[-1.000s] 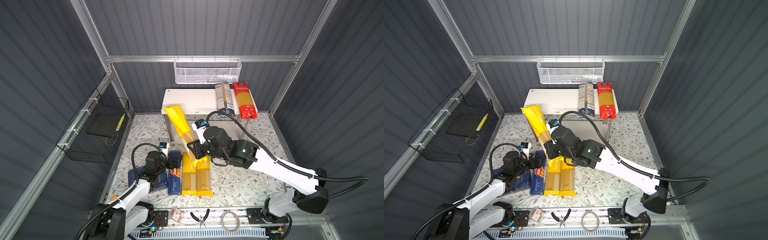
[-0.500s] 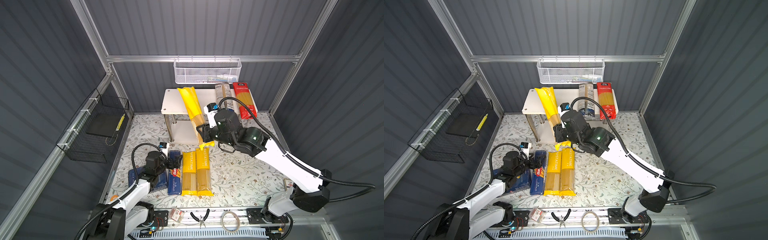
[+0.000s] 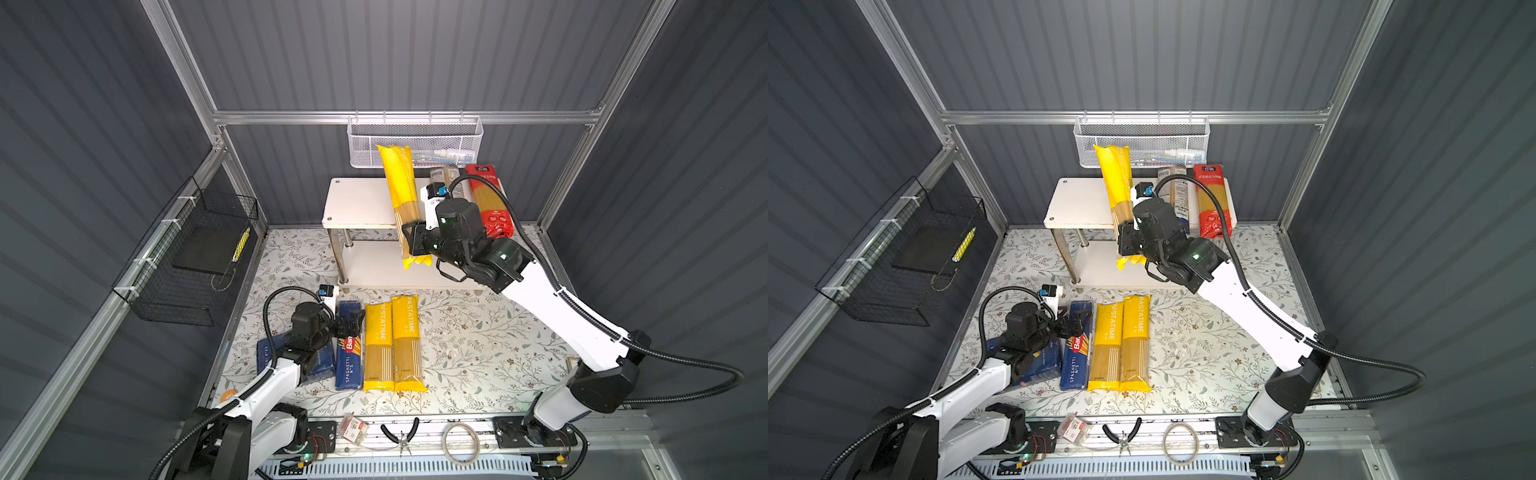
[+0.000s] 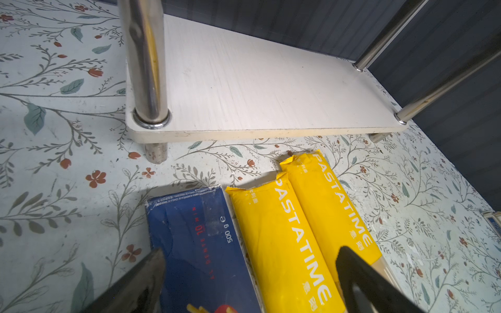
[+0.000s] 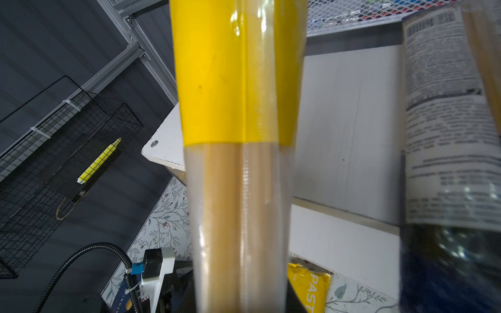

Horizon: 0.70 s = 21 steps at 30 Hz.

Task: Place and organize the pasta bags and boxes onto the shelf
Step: 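Carry the upright yellow bag over the top shelf beside the clear-wrapped bag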

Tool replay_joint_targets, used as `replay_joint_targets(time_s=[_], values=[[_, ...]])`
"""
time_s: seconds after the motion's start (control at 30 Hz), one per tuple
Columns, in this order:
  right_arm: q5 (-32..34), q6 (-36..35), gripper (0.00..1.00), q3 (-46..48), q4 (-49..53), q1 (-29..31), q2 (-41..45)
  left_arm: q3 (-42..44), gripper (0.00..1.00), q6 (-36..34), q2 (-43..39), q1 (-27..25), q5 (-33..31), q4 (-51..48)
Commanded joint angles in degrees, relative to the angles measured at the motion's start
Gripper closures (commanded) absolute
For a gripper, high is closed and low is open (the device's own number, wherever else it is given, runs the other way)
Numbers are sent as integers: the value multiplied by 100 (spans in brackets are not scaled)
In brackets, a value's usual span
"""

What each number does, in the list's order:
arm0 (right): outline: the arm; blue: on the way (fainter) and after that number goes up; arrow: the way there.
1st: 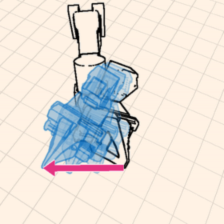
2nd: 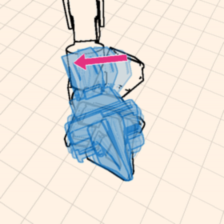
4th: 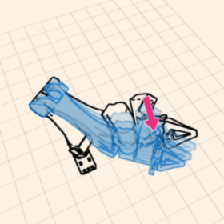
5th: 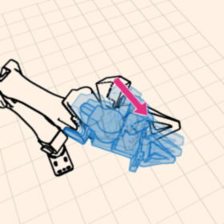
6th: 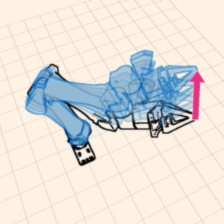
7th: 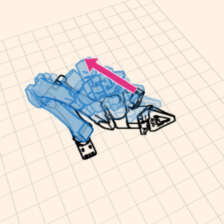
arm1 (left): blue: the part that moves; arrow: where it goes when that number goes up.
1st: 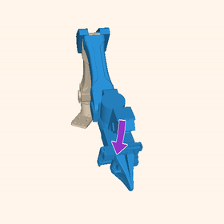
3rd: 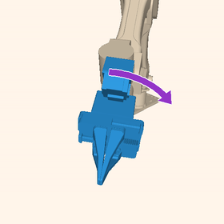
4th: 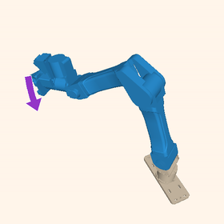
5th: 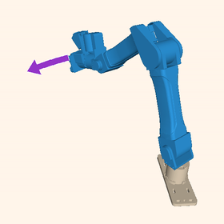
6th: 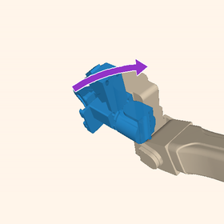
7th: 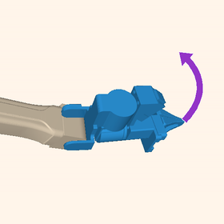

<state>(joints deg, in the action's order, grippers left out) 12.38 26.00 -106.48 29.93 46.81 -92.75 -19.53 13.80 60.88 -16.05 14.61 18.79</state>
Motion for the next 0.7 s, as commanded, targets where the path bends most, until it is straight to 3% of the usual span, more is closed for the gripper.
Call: replay_joint_targets(time_s=[0.0, 0.67], values=[[-17, -131, 84, -491, -1072, -100, 57, 2, 1, -28, -17, -3, 68, -43], [49, 69, 84, -895, -1185, -580, -427, 10, 1, -9, 2, -3, 152, 6]])
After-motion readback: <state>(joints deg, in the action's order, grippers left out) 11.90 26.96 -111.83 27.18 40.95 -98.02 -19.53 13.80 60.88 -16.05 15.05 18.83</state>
